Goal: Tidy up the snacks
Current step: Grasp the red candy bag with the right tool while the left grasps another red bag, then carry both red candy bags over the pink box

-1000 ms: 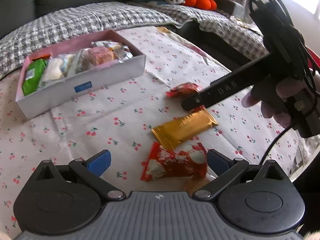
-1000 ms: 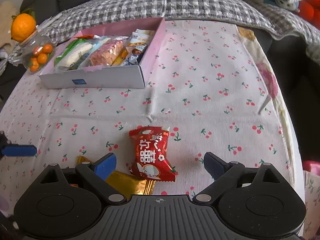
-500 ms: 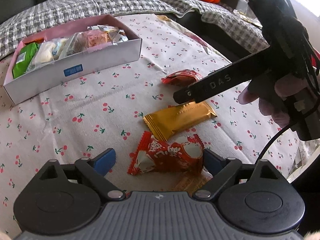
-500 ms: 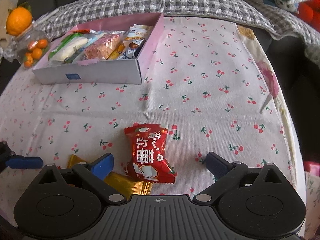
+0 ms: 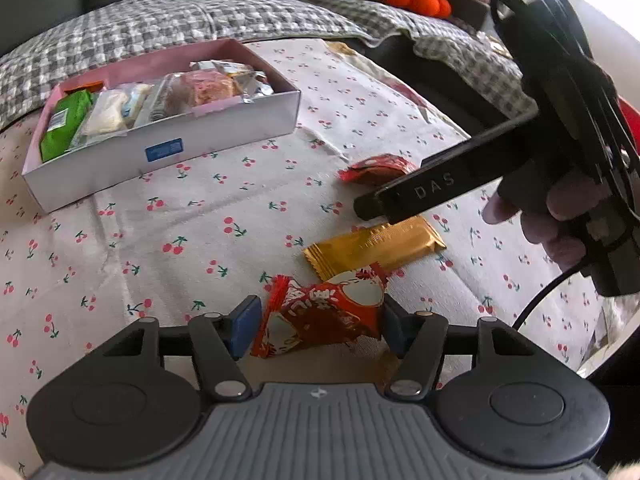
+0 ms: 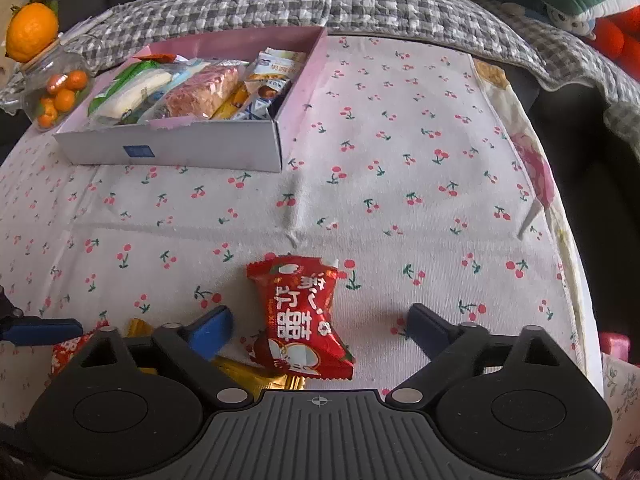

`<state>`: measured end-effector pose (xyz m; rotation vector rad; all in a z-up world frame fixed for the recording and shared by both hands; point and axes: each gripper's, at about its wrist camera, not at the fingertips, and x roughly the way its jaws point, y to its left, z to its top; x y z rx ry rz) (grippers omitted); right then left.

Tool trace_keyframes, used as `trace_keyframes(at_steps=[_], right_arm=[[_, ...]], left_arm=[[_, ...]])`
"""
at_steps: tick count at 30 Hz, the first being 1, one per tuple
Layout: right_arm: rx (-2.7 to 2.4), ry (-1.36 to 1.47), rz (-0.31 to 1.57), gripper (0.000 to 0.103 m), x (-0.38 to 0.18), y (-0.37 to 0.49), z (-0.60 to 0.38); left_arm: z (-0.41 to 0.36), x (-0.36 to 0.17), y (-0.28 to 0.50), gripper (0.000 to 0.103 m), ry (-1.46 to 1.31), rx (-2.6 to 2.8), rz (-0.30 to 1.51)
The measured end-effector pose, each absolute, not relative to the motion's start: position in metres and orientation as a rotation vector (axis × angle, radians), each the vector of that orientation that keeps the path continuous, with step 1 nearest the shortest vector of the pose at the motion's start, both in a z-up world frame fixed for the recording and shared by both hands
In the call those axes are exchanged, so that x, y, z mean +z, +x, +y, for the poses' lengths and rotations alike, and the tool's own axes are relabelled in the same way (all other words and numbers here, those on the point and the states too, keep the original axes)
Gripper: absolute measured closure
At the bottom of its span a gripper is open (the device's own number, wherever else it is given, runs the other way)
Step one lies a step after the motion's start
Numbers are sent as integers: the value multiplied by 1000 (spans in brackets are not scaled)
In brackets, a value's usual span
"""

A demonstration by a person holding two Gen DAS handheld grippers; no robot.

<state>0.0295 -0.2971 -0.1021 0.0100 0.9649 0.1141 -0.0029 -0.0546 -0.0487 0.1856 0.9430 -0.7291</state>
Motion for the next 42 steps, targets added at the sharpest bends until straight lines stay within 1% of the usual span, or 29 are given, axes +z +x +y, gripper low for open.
trace_keyframes(at_steps=[1,3,4,5,6,8,9,11,12,14,16,19,21,23,25,26,28,42], right_arm=[[112,10,963,16,-101,29,-297],[110,11,962,22,-100,29,-297],[110,13,961,27,-99,29,-297],[108,13,960,32,-98,29,-296],[109,13,958,36,-97,29,-296],[116,12,956,51,-95,28,-295],[119,12,956,54,-94,28,-294],[125,10,956,66,-93,27,-293],[126,10,956,67,-93,27,-292],[122,10,957,68,-93,26,-291],[122,8,957,69,-92,26,-291],[123,11,961,70,-92,26,-291],[123,11,962,70,-92,26,-291],[123,11,962,70,-92,26,-290],[126,14,962,70,-92,26,-291],[127,16,962,70,-92,26,-290],[128,23,964,70,-92,26,-290],[148,77,955,71,-80,26,-286]], left_arm=[[-54,-48,-2,55,184,-718,944],[-52,-49,-1,65,191,-691,949],[-52,-50,0,70,190,-683,948],[-51,-50,1,71,187,-675,949],[-50,-49,2,73,179,-671,953],[-48,-49,4,73,164,-669,959],[-48,-49,4,73,161,-667,960],[-49,-49,3,72,171,-669,955],[-50,-49,2,72,176,-669,950],[-51,-49,0,65,184,-669,932],[-52,-49,-1,48,188,-670,924],[-56,-49,-1,39,201,-677,907],[-59,-49,-1,37,213,-673,900],[-61,-50,-1,38,216,-674,901],[-63,-51,-1,50,219,-677,901],[-64,-51,0,52,222,-682,902],[-64,-50,-1,68,220,-686,898],[-51,-39,12,69,164,-624,880]])
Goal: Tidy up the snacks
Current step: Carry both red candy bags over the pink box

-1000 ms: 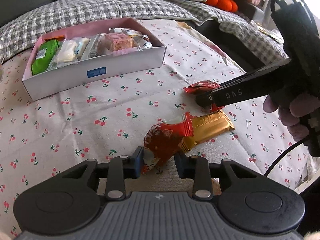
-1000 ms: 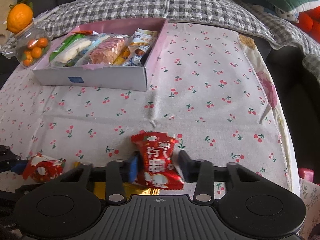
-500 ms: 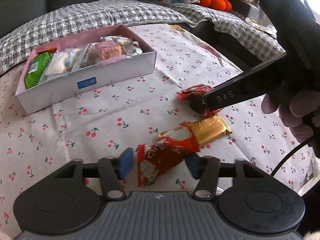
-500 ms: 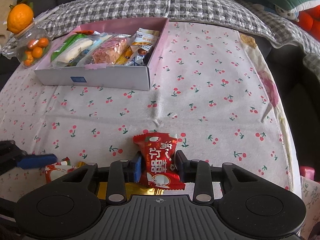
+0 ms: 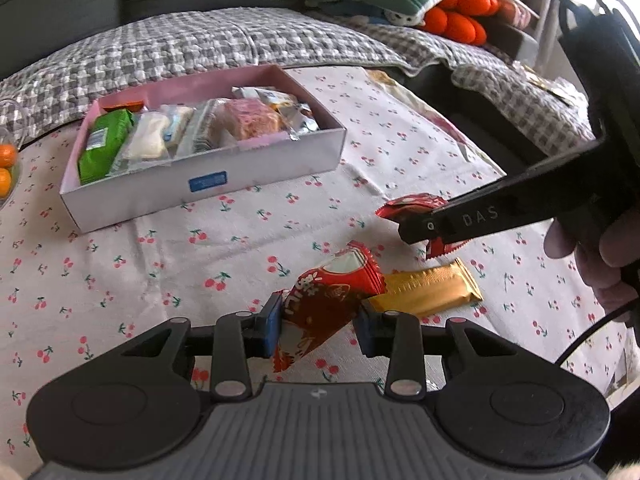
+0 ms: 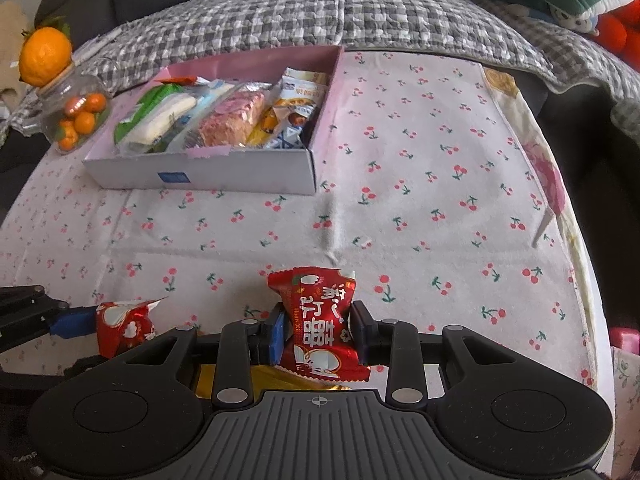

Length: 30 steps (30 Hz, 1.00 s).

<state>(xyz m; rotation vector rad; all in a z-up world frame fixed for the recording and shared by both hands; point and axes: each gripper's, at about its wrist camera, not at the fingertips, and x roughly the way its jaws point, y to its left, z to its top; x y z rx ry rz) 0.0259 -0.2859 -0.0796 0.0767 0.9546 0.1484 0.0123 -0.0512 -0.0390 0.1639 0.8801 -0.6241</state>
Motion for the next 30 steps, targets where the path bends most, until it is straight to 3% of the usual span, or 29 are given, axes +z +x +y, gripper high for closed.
trace_keyframes(at_steps=[30], right_arm=[[177,325,828,71,-26,77,-278]], left_arm=[[-18,5,85,69,-68,-472,810]])
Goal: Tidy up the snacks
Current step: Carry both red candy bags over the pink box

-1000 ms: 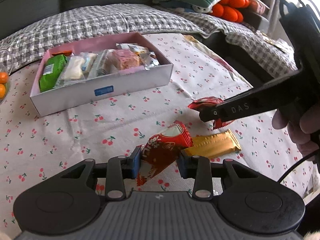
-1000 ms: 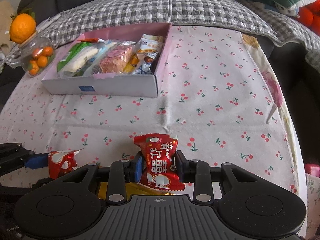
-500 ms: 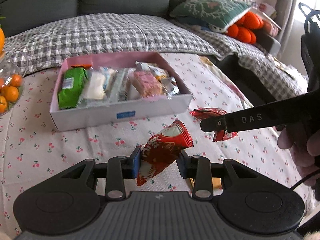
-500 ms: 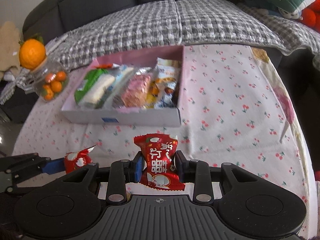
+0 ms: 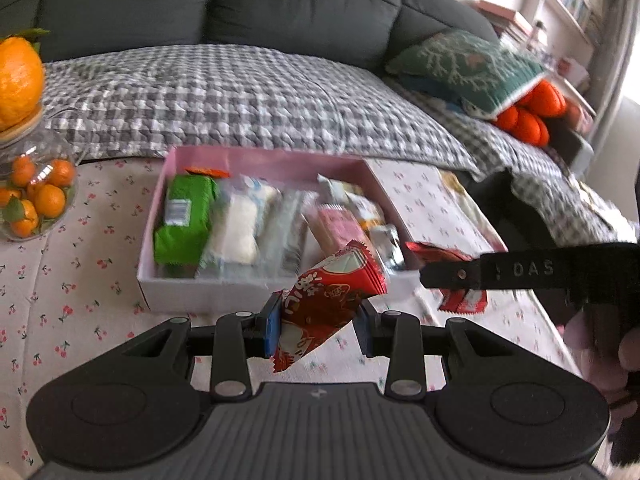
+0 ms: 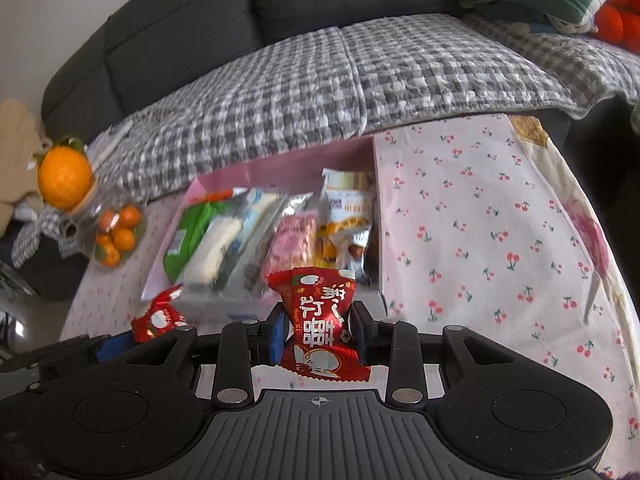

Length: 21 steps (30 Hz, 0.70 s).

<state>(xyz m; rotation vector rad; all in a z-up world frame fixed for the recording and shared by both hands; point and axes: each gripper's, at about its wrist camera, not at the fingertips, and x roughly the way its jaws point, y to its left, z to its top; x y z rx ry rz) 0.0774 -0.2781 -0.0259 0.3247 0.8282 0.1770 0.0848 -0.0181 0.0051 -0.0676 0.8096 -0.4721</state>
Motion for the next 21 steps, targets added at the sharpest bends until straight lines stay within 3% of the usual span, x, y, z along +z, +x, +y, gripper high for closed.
trace_keyframes(at_steps=[21], right_arm=[[147,601,706,70,-43,152,-295]], left_arm=[[-47,1,186,69,-100,-446,848]])
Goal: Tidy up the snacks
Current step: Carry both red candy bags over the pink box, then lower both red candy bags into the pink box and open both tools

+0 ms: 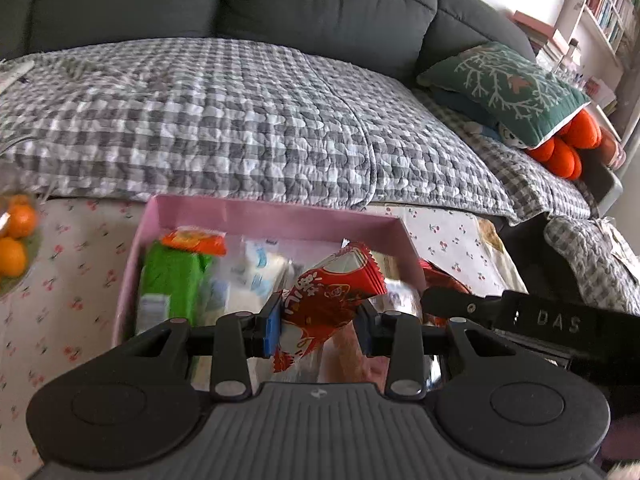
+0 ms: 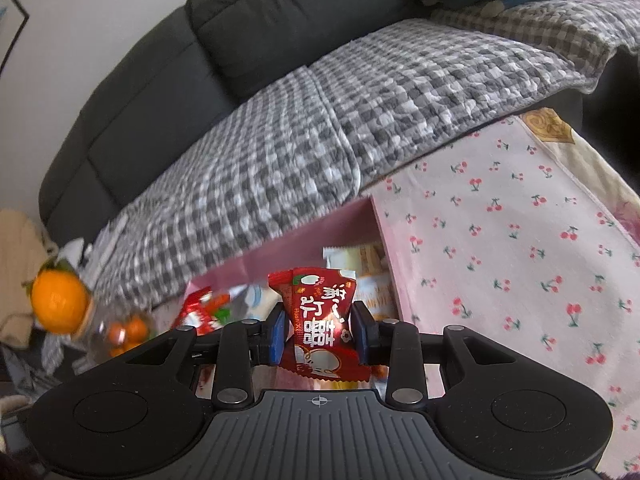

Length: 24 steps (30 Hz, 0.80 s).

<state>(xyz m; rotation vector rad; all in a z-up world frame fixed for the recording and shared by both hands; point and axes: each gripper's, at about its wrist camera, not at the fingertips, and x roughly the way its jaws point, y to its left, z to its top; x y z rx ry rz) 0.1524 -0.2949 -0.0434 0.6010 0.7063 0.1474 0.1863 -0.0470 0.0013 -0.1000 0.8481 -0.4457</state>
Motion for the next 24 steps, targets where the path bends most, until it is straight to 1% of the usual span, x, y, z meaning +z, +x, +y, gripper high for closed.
trace_keyframes(at_steps=[7,13,14,16,21,24], right_arm=[[133,673,684,69,-56,163,-301],[141,691,676,66,-59,167,-301],[132,697,681,56,-59,167,-302],[117,690,676,46,-58,167,-303],[112,672,678,46,-57,165,-304],[111,660,675,43,-55,162,-305]], left_arm=[[-58,-5,208,69,-89,-454,851],[-60,-8,217,68,-101,-449,848],[-59,-10,217,67,-111,-440,850],[-58,-11,220,56,-127,-425,858],[-53,-11,221,54,-139,-407,863],[-51,-8,219,52,-134,-403,858]])
